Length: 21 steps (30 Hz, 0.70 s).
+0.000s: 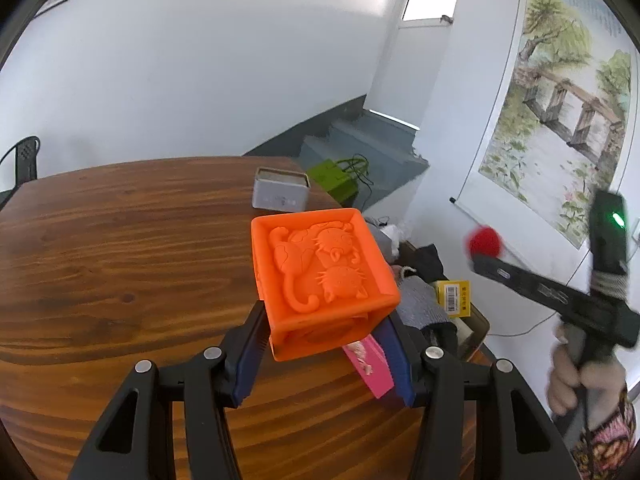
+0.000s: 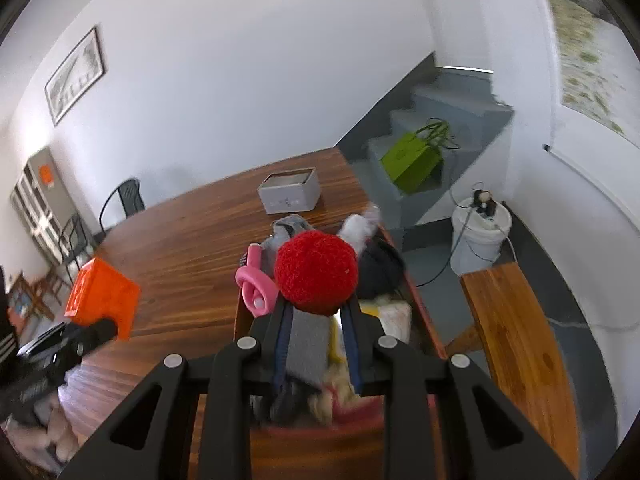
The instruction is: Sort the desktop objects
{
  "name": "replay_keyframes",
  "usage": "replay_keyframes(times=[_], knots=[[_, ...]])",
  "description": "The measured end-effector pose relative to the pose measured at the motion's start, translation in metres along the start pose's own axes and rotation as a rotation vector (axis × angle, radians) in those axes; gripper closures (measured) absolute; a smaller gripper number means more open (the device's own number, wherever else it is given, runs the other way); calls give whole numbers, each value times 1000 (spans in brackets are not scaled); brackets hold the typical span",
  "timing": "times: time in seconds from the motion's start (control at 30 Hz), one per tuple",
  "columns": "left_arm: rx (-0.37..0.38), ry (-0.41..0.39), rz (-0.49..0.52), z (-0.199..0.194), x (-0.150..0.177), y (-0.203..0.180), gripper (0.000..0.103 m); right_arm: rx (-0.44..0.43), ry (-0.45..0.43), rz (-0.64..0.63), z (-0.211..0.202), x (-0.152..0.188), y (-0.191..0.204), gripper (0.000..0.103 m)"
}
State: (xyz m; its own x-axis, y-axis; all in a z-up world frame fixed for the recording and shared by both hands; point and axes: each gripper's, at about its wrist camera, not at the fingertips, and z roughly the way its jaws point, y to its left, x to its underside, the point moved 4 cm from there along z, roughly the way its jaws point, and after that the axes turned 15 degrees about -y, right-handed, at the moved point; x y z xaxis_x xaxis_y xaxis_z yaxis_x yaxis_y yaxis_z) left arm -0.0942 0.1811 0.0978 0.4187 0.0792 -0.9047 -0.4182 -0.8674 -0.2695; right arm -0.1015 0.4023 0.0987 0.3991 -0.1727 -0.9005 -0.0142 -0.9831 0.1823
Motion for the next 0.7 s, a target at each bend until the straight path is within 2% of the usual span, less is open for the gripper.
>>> replay_keyframes(times=[0.1,0.17,0.2,0.23,0.33,0.4,0.53,0.7], knots=[[-4,16,2,4,7,0,48,12,35,-28,37,1,-1,71],[-6,27,6,11,11,-3,48,29,58,-31,57,5,-5,57],[-5,33,9,13,13,-4,48,33,55,-12,60,7,-9,44],[-2,38,11,16,15,-5,48,33,47,11,60,10,-14,36],[10,42,28,23,17,-14,48,14,-5,93,51,13,-26,25],[21,42,38,28,18,-22,48,16,-84,150,35,12,-35,23],[58,44,48,34,20,-40,47,139,-231,244,7,12,-61,20],[97,53,62,42,23,-62,47,278,-318,252,-12,14,-77,20]])
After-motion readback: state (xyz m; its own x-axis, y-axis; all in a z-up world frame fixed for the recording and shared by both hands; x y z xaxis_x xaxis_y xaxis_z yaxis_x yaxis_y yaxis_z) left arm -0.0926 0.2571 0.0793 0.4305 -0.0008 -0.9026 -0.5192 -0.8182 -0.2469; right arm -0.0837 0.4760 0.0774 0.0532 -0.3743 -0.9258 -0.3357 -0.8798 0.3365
